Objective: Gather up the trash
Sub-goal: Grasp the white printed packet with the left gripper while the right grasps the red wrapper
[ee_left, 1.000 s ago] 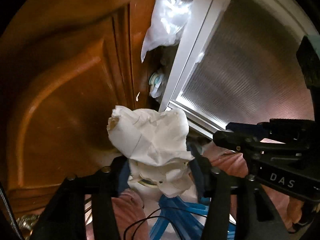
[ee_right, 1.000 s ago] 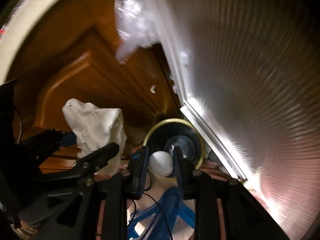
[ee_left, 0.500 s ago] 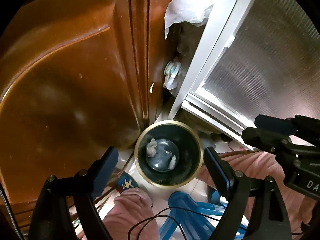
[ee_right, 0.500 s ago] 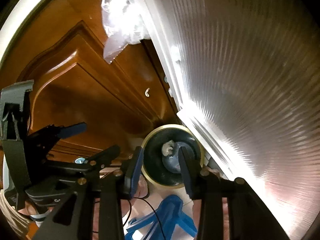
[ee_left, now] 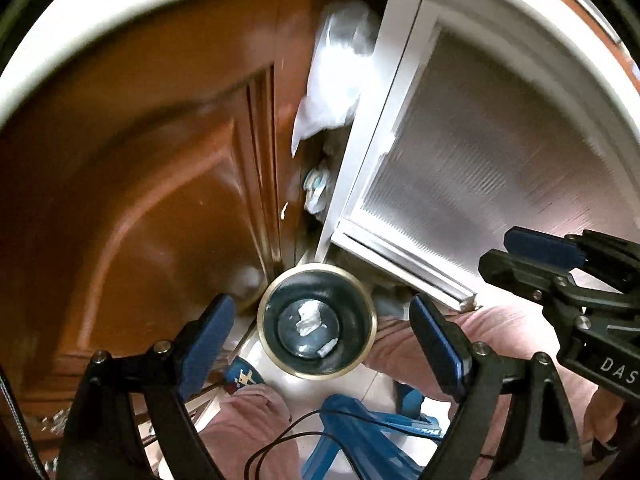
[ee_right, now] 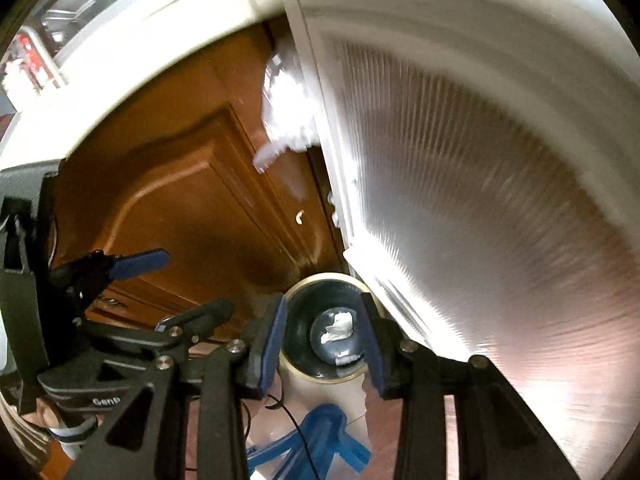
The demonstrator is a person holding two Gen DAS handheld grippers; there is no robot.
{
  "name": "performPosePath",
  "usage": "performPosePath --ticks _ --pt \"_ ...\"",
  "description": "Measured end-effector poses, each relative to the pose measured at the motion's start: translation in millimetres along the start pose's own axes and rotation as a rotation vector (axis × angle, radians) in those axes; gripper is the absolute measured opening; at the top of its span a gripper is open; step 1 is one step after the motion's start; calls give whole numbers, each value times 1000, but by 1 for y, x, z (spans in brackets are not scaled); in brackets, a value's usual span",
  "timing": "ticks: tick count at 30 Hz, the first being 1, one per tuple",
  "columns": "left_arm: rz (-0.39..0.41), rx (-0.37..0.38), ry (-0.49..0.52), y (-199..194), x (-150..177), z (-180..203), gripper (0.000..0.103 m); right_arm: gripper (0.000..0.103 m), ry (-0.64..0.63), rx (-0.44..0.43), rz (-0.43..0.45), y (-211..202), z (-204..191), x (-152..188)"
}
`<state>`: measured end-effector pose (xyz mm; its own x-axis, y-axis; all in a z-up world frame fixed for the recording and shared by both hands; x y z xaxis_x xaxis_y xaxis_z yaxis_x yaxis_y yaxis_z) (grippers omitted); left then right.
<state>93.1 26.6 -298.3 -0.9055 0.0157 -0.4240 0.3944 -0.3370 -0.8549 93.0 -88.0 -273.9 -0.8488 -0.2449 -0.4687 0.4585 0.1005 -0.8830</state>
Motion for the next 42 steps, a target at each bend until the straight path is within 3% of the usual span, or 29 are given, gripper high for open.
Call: performPosePath --ticks 12,17,27,33,42 --pt "107 60 -20 -85 -10 39 88 37 -32 -14 127 -70 6 -7" --pt "134 78 31 -115 -23 58 88 37 -39 -23 176 -103 10 -6" --pt "213 108 115 -162 -101 110 88 37 31 27 316 -162 54 -49" --pt "227 178 162 -166 -158 140 88 37 77 124 396 -177 97 -94" --pt "183 310 147 -109 -239 164 88 37 260 187 444 -162 181 -173"
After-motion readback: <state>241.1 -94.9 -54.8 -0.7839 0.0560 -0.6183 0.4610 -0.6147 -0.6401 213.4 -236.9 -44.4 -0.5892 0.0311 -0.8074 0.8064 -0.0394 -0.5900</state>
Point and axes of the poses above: each gripper's, at about its wrist camera, not at the fingertips, and y roughly the way its jaws point, z to its right, x to its underside, the point moved 7 cm from there along y, roughly the way its jaws point, and after that the axes turned 11 degrees about x, right-handed, at the moved point
